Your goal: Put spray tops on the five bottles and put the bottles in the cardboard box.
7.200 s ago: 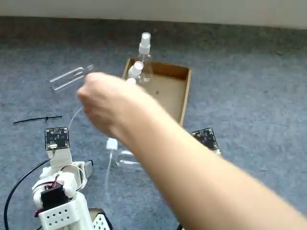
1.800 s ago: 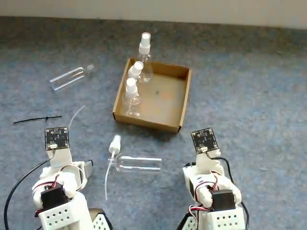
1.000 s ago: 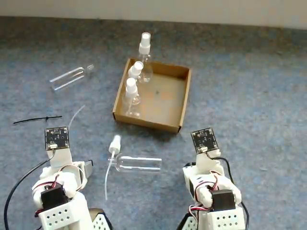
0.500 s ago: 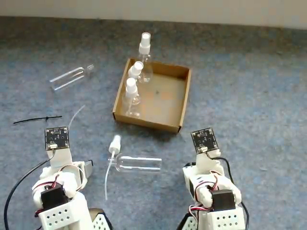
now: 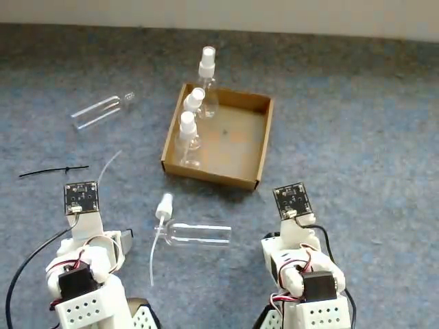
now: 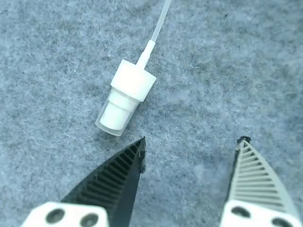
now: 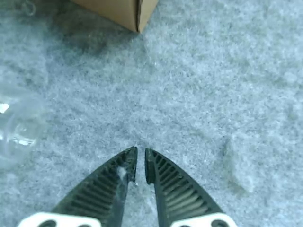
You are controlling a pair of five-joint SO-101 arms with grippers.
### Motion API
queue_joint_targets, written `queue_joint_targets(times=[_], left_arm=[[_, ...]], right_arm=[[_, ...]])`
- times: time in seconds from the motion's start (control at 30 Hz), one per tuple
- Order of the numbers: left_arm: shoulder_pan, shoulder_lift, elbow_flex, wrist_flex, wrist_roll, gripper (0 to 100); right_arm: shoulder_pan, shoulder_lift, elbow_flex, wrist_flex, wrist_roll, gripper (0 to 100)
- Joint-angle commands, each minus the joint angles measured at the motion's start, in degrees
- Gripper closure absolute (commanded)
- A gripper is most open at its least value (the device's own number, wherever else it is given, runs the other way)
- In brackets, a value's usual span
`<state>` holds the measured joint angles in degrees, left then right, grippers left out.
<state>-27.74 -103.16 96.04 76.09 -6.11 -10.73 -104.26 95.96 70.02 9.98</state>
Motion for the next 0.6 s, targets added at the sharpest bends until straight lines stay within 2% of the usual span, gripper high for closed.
queue_joint_targets(times=[0.0,0.17,0.33,0.43,0.57], left_arm=[[-0.48,-0.13,1.19,0.35,-0.26,73],[1.80,-0.13,1.19,0.00,-0.26,73],[5.23,-0.13,1.19,-1.05,-0.35,73],[5.23,-0.13,1.19,-0.97,-0.35,73],[5.23,0.31,1.19,-0.70,-0.44,72]], right_arm=[[1.80,-0.84,9.19,-6.64,0.62,99.5],[3.74,-0.84,9.19,-18.33,3.08,99.5],[4.09,-0.84,9.19,-19.65,12.66,99.2],[4.09,-0.84,7.96,-19.74,14.68,99.2],[3.65,-0.13,-1.27,-16.13,15.12,99.1]])
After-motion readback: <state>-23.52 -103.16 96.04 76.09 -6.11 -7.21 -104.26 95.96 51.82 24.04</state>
